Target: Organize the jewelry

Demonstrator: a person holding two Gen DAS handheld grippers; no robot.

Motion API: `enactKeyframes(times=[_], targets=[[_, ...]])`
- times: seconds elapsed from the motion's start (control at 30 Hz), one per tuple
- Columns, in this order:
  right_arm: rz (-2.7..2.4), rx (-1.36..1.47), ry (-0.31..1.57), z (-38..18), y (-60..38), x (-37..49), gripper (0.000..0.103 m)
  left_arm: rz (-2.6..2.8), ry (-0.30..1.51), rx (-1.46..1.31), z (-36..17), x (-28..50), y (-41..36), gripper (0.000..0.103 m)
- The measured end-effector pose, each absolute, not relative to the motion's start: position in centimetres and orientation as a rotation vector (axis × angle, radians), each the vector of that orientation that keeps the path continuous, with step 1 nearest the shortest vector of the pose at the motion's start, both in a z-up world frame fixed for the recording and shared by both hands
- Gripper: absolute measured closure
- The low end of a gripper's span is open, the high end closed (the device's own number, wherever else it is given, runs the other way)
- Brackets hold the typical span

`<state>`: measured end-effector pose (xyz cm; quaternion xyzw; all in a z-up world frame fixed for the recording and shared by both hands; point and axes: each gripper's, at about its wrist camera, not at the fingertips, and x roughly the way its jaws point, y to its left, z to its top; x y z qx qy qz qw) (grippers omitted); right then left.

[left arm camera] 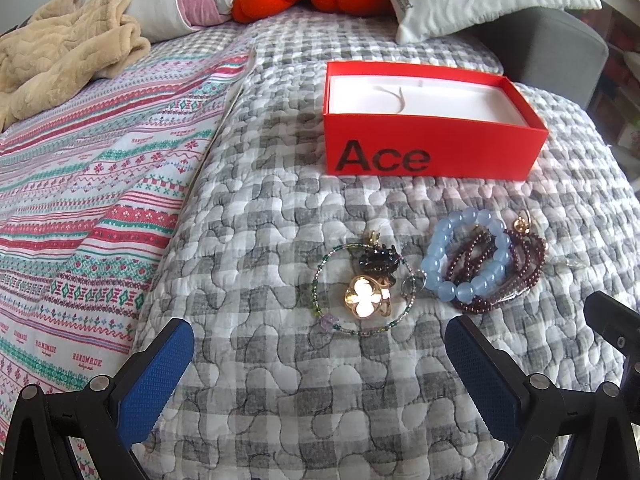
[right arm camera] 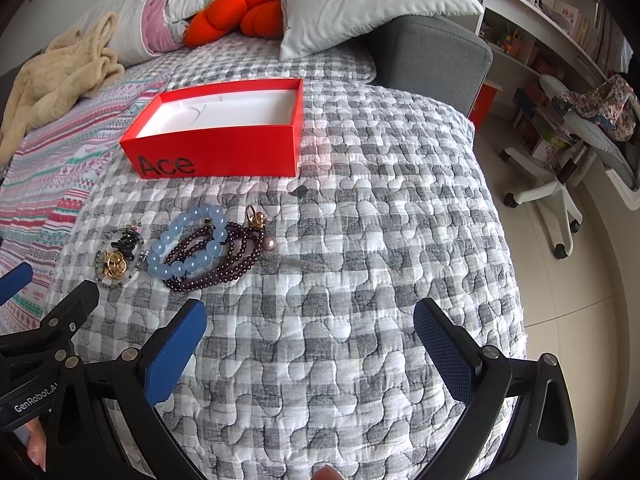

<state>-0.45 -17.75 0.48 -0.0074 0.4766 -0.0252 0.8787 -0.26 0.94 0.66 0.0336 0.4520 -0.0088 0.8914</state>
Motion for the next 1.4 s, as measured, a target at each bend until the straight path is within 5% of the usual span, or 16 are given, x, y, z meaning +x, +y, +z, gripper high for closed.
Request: enactKeyframes(times=[1.4], targets=[[0.028, -0.045, 1.041, 2.3, -17.4, 2.4, 0.0, -0.194, 0.999, 0.007, 3.4, 3.6, 2.6, 0.0]])
